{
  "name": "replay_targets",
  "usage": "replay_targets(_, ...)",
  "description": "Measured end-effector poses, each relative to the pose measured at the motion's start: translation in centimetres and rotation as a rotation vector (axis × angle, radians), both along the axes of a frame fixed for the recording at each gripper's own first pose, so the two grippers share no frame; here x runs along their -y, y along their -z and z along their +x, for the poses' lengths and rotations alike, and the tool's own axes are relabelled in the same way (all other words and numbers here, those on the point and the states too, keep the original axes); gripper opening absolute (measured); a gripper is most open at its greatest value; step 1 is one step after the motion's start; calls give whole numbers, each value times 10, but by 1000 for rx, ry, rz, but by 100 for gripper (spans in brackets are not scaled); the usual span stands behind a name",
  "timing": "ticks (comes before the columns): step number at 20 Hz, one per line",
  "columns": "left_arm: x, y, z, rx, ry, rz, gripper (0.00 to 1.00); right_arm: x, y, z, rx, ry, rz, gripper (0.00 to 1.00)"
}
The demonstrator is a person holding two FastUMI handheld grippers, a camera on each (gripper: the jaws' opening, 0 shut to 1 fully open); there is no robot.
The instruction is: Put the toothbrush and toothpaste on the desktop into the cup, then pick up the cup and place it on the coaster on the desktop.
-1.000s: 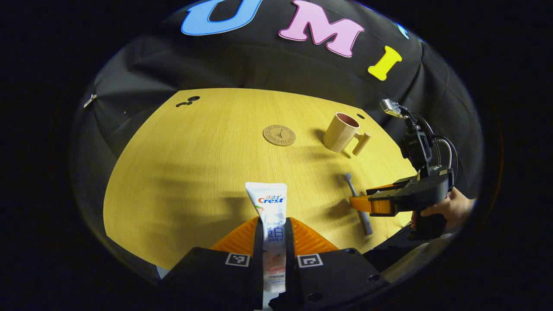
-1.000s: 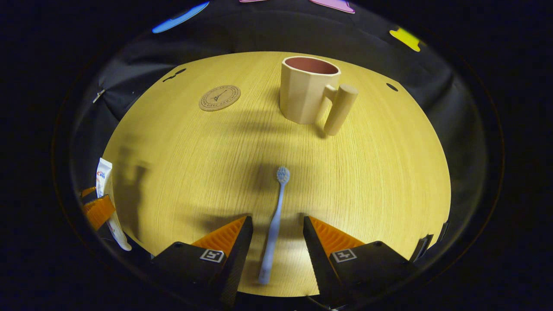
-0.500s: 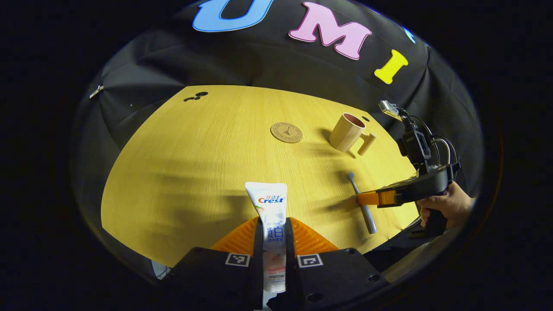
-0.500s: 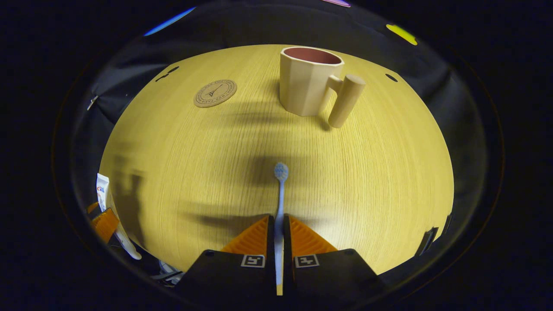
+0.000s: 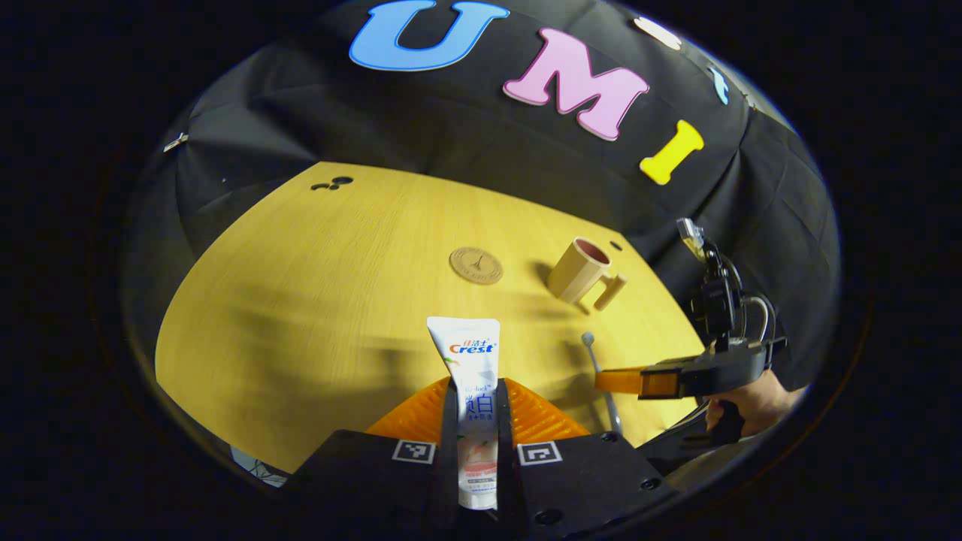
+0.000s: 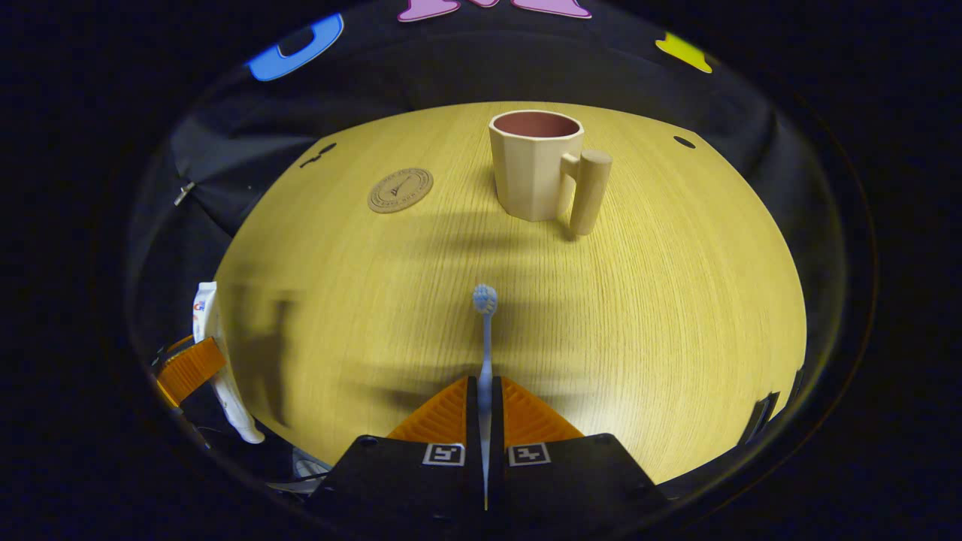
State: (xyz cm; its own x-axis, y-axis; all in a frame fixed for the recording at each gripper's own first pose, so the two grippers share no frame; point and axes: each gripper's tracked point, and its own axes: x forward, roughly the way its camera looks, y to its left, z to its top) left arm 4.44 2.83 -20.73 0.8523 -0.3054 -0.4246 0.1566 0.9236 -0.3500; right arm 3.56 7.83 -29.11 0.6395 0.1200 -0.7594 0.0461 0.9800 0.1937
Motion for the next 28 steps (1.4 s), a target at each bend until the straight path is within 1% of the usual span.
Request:
replay_targets(3,19,-46,21,127,31,-49,25,4,-36,2,129,-6,73,6)
replay_targets(5,38,-83,40,224,55,-93,25,14,-63,2,226,-16,94,6)
replay_targets(7,58,-114,59,295,72,-143,25,25,-85,3,297,-17,111,6)
replay_targets(9,76,-133,79,347,79,-175,25,36,-102,3,353,-12,142,6)
replay_targets(12,99,-152,107,418,84,-205,25,56,-113,6,413,-9,170,6)
replay_targets(16,129,-165,143,501,79,-238,25,73,-113,15,456,-19,196,6)
replay_targets(20,151,-175,175,594,75,-262,25,89,-106,28,499,-42,190,6)
replay_targets(23,164,-172,209,641,50,-249,25,95,-94,32,503,-48,198,6)
replay_targets(26,174,-160,236,655,25,-249,25,102,-80,32,501,-40,213,6)
replay_targets(28,180,-147,250,648,16,-229,25,104,-73,33,498,-38,212,6)
